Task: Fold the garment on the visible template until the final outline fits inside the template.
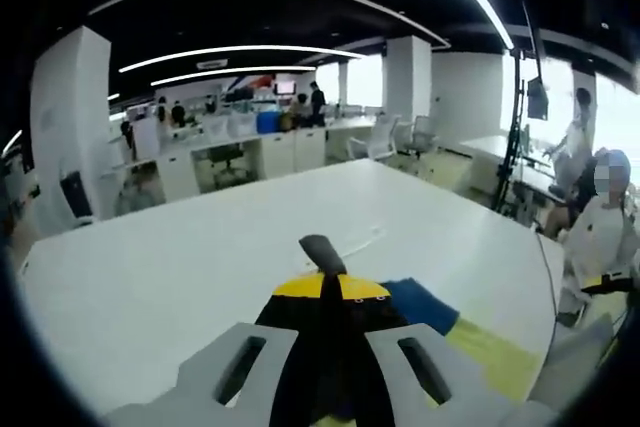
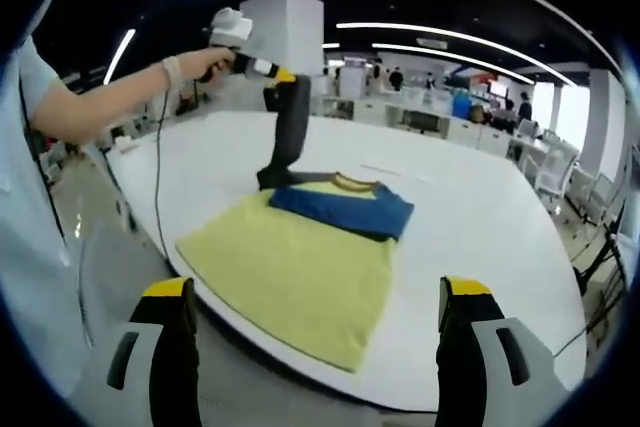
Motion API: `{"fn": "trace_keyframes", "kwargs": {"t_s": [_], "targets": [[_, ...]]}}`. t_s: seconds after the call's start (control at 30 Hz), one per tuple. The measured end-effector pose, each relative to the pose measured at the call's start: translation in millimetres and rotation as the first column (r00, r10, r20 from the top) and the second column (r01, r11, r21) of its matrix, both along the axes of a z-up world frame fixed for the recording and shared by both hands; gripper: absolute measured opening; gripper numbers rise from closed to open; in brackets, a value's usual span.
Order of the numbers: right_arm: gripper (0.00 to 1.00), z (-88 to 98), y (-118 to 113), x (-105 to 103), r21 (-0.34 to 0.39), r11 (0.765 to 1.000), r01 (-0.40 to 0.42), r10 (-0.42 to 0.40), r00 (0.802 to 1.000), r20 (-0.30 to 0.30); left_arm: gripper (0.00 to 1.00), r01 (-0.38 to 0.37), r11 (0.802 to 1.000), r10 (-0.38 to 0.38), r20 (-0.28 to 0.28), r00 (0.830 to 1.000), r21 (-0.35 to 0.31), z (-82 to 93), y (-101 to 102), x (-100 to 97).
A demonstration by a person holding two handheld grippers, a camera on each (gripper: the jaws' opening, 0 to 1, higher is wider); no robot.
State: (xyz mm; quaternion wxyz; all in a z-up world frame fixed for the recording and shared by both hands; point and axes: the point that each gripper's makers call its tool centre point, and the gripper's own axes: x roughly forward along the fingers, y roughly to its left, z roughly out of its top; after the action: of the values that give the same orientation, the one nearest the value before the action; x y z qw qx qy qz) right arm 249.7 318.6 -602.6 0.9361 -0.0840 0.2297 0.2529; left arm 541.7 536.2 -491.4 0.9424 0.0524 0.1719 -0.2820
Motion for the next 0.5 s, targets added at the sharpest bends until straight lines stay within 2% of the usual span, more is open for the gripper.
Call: {"fn": "trace_keyframes", "kwargs": {"t_s": [0.37,0.43,0.5], "targets": [[1.0,-5.3,-5,-3,0.012,1.0,0.014,-0.013,1.0,-0.015,0.0,0.059,0.998,-0.058,-0.012,0.998,0.015,-7.3,-33,-5.6],[1.0,1.1,-1,-3,0.065,0.998,0.012,-0.012,1.0,-0.001,0.0,0.065,0.998,-0.065,-0.018,0.998,0.014,-11.0,-39,-6.7],[1.0,2.4,0,-3,0.078,0.997,0.011,-0.011,1.0,-0.001,0.0,0.07,0.997,-0.07,-0.024,0.997,0.011,-15.1,-43,-7.4]]}}
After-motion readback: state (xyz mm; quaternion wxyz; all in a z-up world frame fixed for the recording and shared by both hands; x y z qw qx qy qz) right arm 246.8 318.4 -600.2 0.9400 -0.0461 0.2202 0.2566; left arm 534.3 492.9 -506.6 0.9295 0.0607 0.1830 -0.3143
